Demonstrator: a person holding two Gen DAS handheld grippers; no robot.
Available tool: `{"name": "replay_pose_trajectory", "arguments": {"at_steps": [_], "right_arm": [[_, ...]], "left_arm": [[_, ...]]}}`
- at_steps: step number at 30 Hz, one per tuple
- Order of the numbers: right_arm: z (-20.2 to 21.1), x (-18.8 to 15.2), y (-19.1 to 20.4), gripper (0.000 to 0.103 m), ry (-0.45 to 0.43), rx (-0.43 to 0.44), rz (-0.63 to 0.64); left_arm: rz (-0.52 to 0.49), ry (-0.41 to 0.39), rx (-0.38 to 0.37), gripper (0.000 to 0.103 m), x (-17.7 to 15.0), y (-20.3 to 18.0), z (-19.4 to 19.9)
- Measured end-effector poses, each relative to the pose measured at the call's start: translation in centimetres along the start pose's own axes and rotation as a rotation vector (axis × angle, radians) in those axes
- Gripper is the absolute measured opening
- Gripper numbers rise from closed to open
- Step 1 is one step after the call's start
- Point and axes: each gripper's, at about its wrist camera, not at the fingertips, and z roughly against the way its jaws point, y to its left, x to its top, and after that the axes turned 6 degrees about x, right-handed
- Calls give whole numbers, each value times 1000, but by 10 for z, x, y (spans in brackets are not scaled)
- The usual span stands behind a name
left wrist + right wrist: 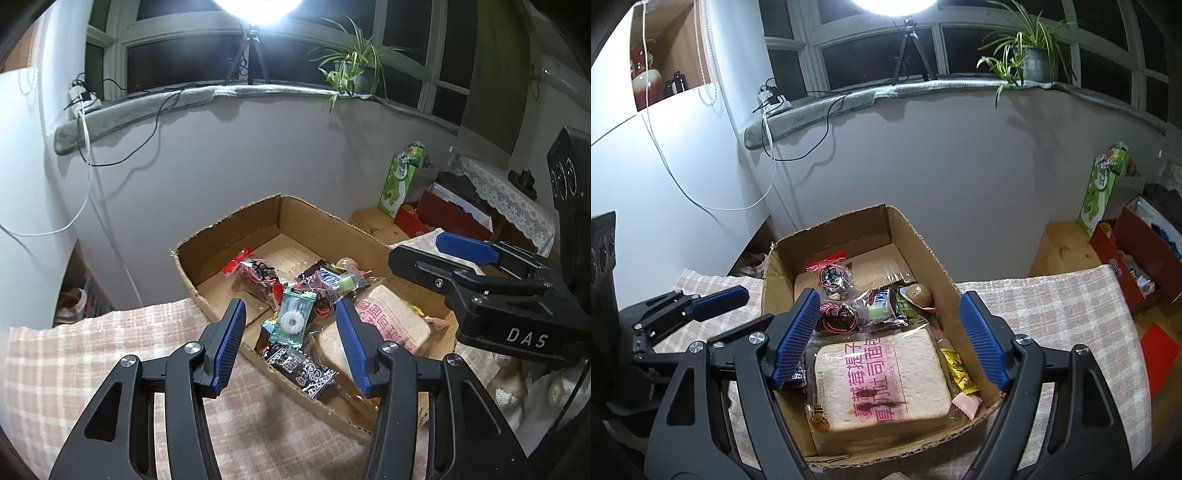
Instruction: Organize snacks
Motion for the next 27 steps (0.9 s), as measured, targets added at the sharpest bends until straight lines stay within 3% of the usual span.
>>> {"name": "replay_pose_trajectory", "arguments": {"at_steps": [14, 16, 20, 23, 25, 27], "right_arm": [[32, -13, 17, 81, -60, -60, 48], [36, -16, 20, 86, -64, -64, 51], [43, -21, 27, 91, -83, -75, 63], [48, -27, 36, 91, -93, -89, 84], [49, -31, 42, 98, -97, -88, 96], [50, -35, 49, 100, -102, -89, 111]], "left_arm": [[30, -56, -5, 51, -15, 9, 35], [26, -67, -1, 51, -19, 10, 41], [21, -82, 9, 62, -32, 14, 53], [24, -82, 19, 62, -43, 21, 60], [27, -84, 29, 65, -48, 26, 64], [30, -84, 44, 73, -52, 30, 67]]}}
